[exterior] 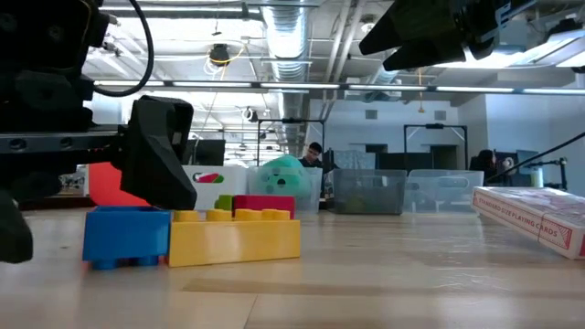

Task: Pick & Place Toys
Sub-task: Put the small blue game piece into the black bin

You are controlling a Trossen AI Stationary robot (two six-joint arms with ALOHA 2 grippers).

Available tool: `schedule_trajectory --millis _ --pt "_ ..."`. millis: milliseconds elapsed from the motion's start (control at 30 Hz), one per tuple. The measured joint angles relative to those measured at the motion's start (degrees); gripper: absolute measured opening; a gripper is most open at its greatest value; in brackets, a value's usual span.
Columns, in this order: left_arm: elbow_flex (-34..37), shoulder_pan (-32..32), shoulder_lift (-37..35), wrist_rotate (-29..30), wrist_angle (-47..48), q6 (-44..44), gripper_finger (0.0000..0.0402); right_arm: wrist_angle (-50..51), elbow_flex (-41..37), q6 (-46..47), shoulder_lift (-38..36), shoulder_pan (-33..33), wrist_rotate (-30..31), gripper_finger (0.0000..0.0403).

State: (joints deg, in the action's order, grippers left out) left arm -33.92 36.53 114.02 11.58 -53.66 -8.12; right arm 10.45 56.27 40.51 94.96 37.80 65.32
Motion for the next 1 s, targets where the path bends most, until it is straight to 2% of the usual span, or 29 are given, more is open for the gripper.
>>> schedule_trajectory --millis 133,267,433,633,800,1000 --pt "0.1 -0.8 -0.4 -0.2 -0.6 2.9 0.0299 0.6 0.0 -0.4 0.0 0.0 0.1 0.0294" --pt "0.2 -1.3 -2.0 -4.1 0.1 3.2 0.0298 1.5 0.0 -1.1 0.0 -0.3 0.6 0.0294" --pt "0.1 -1.3 -6.5 -6.5 7.9 3.1 0.0298 1.3 0.0 -2.1 0.0 -1.5 0.6 0.0294" --pt "0.1 -1.3 -11.4 -6.8 20.1 -1.5 0.0298 1.3 0.0 -2.1 0.0 -3.1 0.6 0.0294" --pt "0.1 -1.3 -12.8 -6.6 21.7 -6.4 0.0298 1.3 0.0 -2.1 0.0 -4.1 0.5 0.0294" --pt "0.0 -1.5 -12.8 -5.1 24.3 -7.2 0.0298 1.1 0.0 -3.1 0.0 -4.6 -0.8 0.0294"
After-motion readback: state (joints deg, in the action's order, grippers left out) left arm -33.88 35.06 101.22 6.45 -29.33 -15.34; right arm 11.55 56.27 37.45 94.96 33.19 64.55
